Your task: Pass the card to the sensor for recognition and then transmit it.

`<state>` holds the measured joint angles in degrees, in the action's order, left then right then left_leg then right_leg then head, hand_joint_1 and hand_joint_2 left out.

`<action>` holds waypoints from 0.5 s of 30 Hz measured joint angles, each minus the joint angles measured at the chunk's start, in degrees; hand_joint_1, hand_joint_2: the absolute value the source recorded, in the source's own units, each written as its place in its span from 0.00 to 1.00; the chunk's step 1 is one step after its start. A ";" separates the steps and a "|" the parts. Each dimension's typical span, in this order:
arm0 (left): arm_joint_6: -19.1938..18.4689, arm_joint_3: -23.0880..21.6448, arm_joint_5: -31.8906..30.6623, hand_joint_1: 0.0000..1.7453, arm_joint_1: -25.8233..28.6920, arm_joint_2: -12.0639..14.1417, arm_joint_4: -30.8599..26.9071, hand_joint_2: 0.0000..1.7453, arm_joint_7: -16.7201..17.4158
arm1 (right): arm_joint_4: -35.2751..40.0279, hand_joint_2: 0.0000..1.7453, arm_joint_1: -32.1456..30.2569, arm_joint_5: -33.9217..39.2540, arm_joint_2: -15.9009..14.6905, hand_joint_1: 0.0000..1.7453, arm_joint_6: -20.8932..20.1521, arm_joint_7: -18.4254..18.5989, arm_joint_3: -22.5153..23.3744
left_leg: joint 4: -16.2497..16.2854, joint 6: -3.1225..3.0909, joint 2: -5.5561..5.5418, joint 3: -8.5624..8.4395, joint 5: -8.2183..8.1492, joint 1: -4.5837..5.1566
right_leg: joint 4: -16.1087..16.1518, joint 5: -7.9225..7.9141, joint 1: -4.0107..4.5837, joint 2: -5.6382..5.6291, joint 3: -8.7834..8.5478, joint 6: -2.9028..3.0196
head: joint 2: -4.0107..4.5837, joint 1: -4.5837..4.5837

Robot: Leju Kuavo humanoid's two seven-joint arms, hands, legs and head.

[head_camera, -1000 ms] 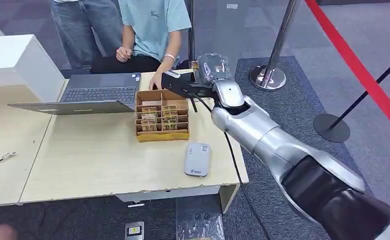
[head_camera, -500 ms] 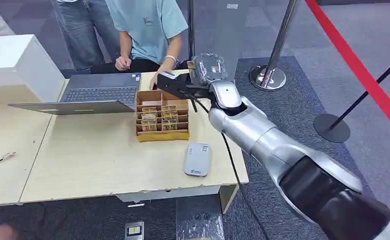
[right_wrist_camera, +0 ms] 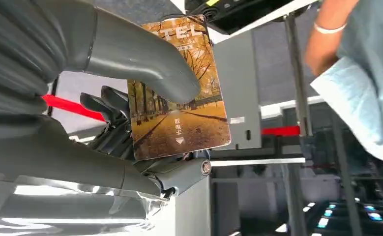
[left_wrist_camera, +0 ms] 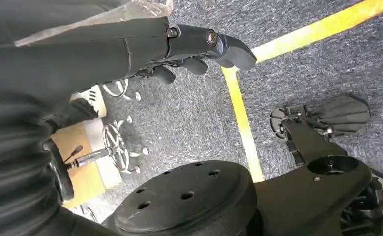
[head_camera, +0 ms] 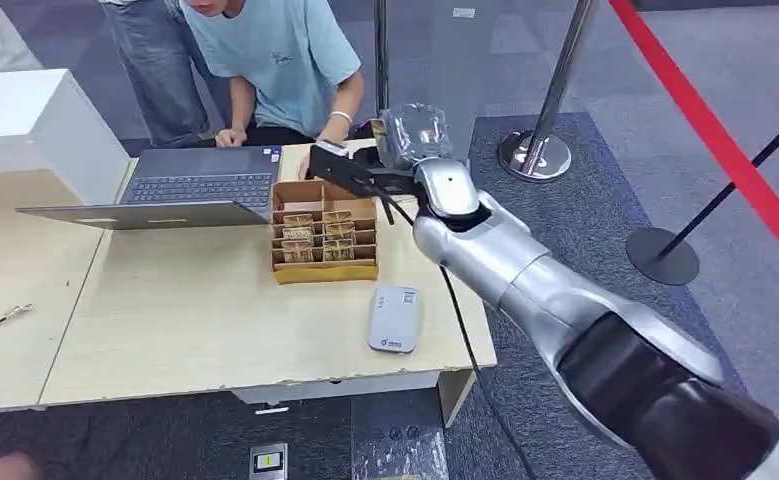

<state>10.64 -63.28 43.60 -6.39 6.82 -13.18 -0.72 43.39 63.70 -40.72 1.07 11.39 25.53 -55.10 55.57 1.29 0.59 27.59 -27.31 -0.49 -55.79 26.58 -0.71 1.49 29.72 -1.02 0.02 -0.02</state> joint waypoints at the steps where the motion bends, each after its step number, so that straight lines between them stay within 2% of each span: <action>1: 0.00 0.00 -0.02 0.00 0.00 0.00 0.00 1.00 0.00 | 0.00 1.00 0.04 0.04 -0.13 1.00 -0.04 0.13 0.07 | 0.00 0.00 0.00 0.00 0.00 0.00 | 0.00 0.00 0.00 0.00 0.00 0.00 | 0.00 0.00; 15: -0.13 0.00 -0.39 0.00 -0.02 0.00 0.00 1.00 0.11 | -0.70 1.00 0.39 0.46 -0.57 1.00 -0.59 0.17 0.33 | 0.00 0.00 0.00 0.04 0.00 0.00 | 0.00 0.00 0.00 0.00 0.03 0.00 | 0.00 0.00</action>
<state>10.51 -63.28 43.21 -6.41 6.82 -13.18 -0.61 42.69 64.08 -40.26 0.50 10.80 25.70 -54.77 55.57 1.29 0.59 27.63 -27.31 -0.49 -55.79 26.58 -0.71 1.49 29.74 -1.02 0.02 -0.02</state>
